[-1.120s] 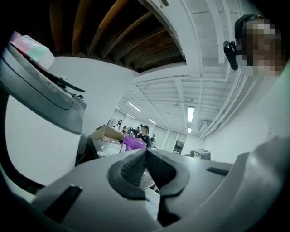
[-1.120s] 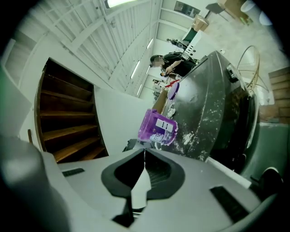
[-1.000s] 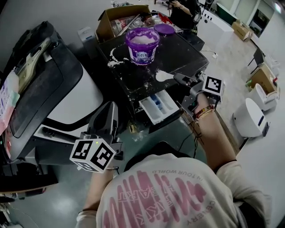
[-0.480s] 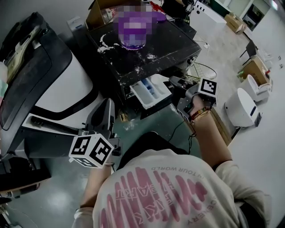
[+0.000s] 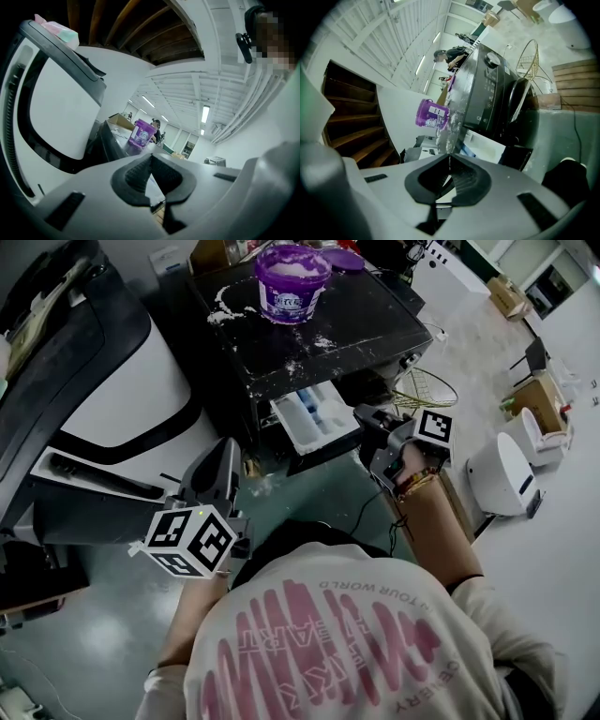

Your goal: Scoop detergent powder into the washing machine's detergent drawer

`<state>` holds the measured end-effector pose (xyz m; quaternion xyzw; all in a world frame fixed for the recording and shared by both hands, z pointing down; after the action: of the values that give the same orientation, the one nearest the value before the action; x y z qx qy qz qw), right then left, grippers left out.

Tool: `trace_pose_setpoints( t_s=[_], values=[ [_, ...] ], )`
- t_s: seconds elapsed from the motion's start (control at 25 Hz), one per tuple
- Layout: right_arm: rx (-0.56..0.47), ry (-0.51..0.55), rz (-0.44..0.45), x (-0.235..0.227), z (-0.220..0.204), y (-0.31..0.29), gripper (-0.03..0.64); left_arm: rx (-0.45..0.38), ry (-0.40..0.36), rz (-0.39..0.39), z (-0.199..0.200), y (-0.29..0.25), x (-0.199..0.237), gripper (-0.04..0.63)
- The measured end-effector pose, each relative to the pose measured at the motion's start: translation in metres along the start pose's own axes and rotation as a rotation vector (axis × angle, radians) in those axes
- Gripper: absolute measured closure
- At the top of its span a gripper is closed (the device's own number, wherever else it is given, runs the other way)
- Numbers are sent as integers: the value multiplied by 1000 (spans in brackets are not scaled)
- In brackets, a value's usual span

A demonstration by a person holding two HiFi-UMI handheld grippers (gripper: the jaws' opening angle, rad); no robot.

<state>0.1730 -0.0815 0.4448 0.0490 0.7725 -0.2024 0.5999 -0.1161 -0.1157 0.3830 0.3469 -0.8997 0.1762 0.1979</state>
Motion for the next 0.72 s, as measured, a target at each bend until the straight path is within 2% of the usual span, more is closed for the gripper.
trace_pose_setpoints(
  t_s=[0.2,0.4,0.56,0.72],
  values=[
    [89,13,-11,-12,1,-9,613,3,6,48,-11,-4,-2,592],
    [230,39,-33,-24,3,-20,612,0,30,133,-27,-6,-14,592],
    [332,62,-22,-25,4,-29,612,-26,67,187,-33,-1,-27,592],
    [410,90,4,-21,1,-41,613,-66,70,237,-30,8,-38,592]
  ],
)
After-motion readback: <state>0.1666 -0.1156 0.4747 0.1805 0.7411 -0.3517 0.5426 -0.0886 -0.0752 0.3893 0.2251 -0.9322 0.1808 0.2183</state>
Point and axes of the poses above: the fingertips, and each gripper's own axes: y backward along the fingers, x to its left, z out of its top, the point moved 3 cm from there along y, backward along the fingers, and after that the axes turned 6 degrees about z, right-handed, at the moved point
